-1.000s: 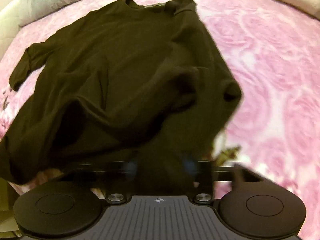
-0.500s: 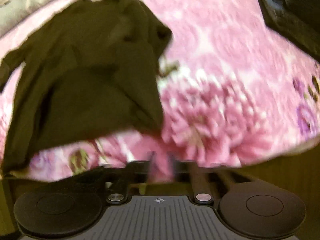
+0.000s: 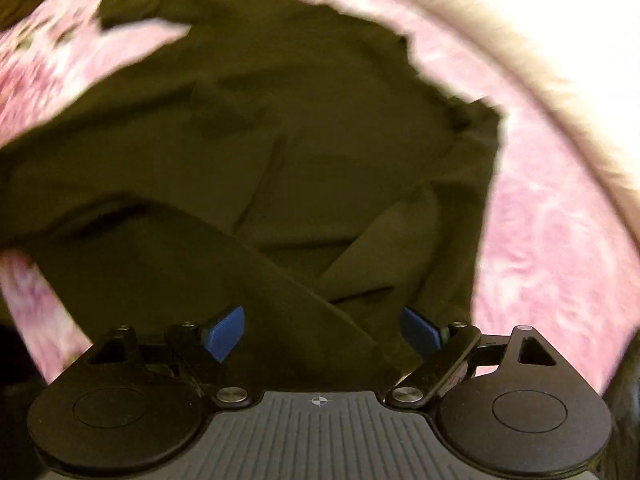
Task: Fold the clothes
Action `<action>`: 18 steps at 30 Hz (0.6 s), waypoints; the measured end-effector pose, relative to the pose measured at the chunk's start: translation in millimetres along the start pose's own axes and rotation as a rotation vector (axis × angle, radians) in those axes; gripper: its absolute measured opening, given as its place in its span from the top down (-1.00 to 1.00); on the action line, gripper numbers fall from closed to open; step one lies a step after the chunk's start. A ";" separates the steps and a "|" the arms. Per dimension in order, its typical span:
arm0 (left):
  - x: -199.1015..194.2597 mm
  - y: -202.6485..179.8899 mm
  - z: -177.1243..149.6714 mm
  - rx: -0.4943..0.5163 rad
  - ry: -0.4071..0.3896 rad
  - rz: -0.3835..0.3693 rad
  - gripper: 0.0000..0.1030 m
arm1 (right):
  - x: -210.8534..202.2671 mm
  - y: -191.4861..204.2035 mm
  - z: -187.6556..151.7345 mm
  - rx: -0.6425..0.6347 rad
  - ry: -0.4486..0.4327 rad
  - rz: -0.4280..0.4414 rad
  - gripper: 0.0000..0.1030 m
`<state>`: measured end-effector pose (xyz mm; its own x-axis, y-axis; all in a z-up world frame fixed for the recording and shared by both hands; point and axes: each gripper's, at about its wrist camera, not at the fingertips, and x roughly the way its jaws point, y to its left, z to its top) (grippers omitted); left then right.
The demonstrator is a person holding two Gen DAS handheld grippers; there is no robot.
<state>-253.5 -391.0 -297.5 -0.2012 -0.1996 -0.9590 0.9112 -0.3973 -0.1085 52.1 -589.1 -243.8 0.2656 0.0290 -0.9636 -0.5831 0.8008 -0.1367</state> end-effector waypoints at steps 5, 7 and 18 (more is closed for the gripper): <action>-0.4 1.9 -21.2 -0.093 0.064 -0.040 0.15 | -20.6 7.8 -29.7 0.080 0.098 0.203 0.95; -12.5 2.4 -26.8 -0.119 0.062 -0.052 0.15 | -42.3 30.9 -50.6 0.089 0.129 0.268 0.95; -43.7 19.0 5.2 -0.026 -0.007 0.034 0.14 | -95.4 103.3 -80.8 0.302 0.140 0.242 -0.72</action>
<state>-229.3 -394.5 -256.3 -0.1725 -0.2185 -0.9605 0.9267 -0.3665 -0.0831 -95.4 -557.5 -184.5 0.0296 0.1730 -0.9845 -0.3592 0.9210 0.1510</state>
